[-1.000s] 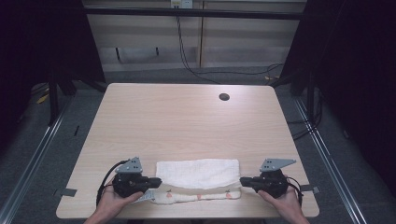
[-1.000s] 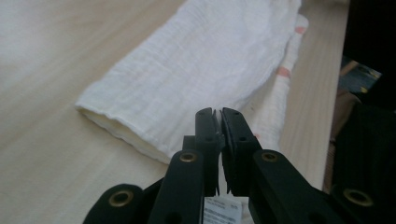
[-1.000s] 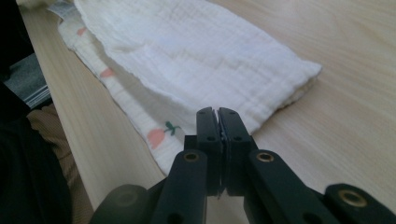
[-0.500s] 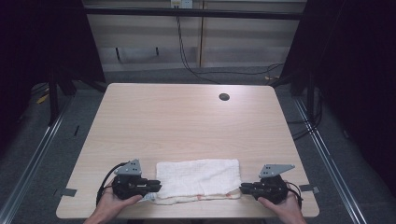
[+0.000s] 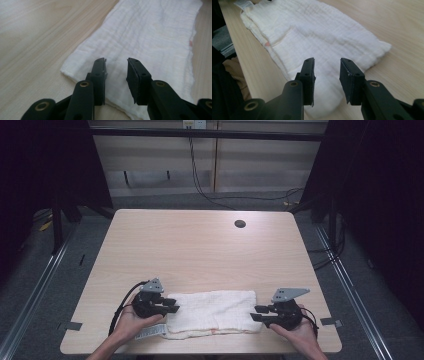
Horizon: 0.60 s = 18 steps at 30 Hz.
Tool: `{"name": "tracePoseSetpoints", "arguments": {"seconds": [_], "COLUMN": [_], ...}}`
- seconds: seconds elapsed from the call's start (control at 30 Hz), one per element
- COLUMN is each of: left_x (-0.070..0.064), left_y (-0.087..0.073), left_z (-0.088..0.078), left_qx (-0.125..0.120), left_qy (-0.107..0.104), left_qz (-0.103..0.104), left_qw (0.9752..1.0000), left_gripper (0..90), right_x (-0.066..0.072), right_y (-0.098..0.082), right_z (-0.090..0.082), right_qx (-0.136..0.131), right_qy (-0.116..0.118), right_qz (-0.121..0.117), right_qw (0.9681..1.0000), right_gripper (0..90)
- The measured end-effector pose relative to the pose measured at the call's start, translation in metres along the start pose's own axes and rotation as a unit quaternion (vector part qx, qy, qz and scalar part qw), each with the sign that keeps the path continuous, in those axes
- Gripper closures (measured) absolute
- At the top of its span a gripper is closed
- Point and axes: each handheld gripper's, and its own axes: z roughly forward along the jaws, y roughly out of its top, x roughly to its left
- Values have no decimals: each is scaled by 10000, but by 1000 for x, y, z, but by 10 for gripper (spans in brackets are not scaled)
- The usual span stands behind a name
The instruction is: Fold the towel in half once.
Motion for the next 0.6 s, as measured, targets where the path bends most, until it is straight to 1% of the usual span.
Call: {"name": "tracePoseSetpoints", "arguments": {"seconds": [0.03, 0.07, 0.1, 0.13, 0.17, 0.2, 0.23, 0.27, 0.3, 0.37, 0.43, 0.47, 0.5, 0.53, 0.57, 0.6], "left_x": [1, 2, 3, 3, 2, 2, 1, 0, 0, 1, 2, 3, 4, 5, 5, 5], "left_y": [0, 0, -1, -1, -1, -1, -1, -1, -1, 0, 1, 2, 4, 5, 7, 9], "left_z": [0, 0, 1, 1, 1, 2, 2, 2, 3, 3, 4, 5, 6, 9, 11, 13], "left_qx": [13, -18, -46, -81, -65, -70, -64, -60, -72, -65, -76, -95, -105, -156, -177, -179], "left_qy": [10, -16, -33, -34, 7, -4, 36, 39, 37, 25, 18, 32, 45, 75, 105, 117], "left_qz": [0, -73, -97, -83, -42, 2, 24, 47, 10, 30, 17, 6, -25, -77, -75, -29], "left_qw": [10000, 10000, 9999, 9999, 10000, 10000, 10000, 10000, 10000, 10000, 10000, 9999, 9999, 9998, 9998, 9998], "left_gripper": [652, 633, 606, 604, 605, 605, 605, 604, 603, 603, 601, 595, 584, 554, 523, 521], "right_x": [-1, -2, -2, -4, -5, -6, -7, -8, -9, -6, -6, -8, -11, -13, -17, -19], "right_y": [1, 2, 3, 4, 5, 6, 6, 6, 5, 4, 4, 4, 4, 5, 5, 5], "right_z": [6, 11, 16, 21, 25, 28, 31, 33, 36, 37, 37, 37, 36, 36, 35, 35], "right_qx": [30, 79, 97, 42, 22, 43, 108, 105, 156, 212, 249, 208, 212, 214, 195, 201], "right_qy": [-52, -114, -174, -284, -311, -384, -506, -545, -571, -720, -890, -905, -943, -986, -975, -1001], "right_qz": [-17, 17, 72, 128, 248, 220, 206, 231, 250, 75, -7, -26, 46, 152, 232, 290], "right_qw": [10000, 9999, 9998, 9995, 9992, 9990, 9984, 9982, 9979, 9971, 9957, 9957, 9953, 9948, 9948, 9944], "right_gripper": [634, 601, 570, 537, 526, 523, 505, 497, 501, 550, 659, 702, 743, 766, 786, 787]}}
